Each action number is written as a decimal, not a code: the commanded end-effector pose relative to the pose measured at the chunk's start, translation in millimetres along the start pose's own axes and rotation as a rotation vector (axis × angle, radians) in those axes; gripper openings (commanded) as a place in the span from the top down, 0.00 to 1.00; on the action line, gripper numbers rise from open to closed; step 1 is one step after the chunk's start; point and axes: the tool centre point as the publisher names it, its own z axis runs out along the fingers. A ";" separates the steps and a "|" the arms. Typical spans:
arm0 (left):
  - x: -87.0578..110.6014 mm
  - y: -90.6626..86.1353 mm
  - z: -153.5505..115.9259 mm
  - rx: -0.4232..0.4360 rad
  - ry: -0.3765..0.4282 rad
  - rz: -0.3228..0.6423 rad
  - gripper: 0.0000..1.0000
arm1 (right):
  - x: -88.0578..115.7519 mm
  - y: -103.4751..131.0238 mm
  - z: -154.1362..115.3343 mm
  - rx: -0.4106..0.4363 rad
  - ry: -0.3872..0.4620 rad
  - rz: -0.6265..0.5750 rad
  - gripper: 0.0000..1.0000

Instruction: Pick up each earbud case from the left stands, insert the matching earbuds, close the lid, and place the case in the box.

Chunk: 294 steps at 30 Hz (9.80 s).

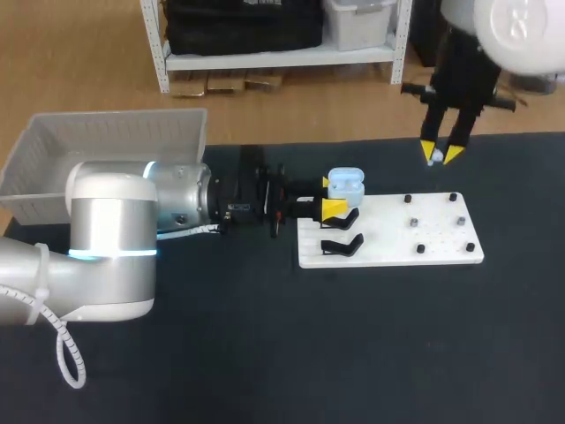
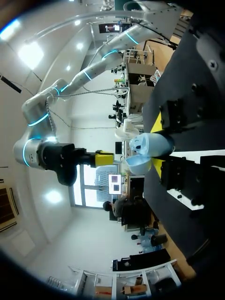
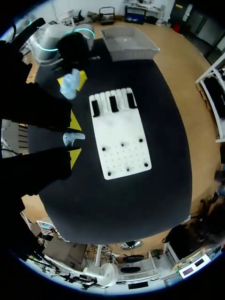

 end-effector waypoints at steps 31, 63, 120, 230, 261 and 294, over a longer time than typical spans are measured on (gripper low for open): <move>1.0 -0.5 0.1 -0.002 -0.003 0.003 1.00 | 42.4 79.4 -12.0 0.068 0.004 -0.367 1.00; 1.0 -0.5 0.1 -0.002 -0.003 0.003 1.00 | 52.3 113.6 16.8 0.164 0.037 -0.486 1.00; 1.0 -0.5 0.1 -0.002 -0.003 0.003 1.00 | 45.7 110.9 32.4 0.144 0.022 -0.454 1.00; -31.6 12.8 -56.4 -0.132 0.089 0.088 1.00 | 11.7 35.7 -18.1 -0.045 -0.198 -0.082 0.00; -54.5 135.8 -307.7 -0.794 0.364 -0.044 1.00 | 11.7 35.7 -18.1 -0.045 -0.198 -0.082 0.00; 3.4 141.7 -353.4 -0.829 0.509 -0.162 0.00 | 11.7 35.7 -18.1 -0.045 -0.198 -0.082 0.00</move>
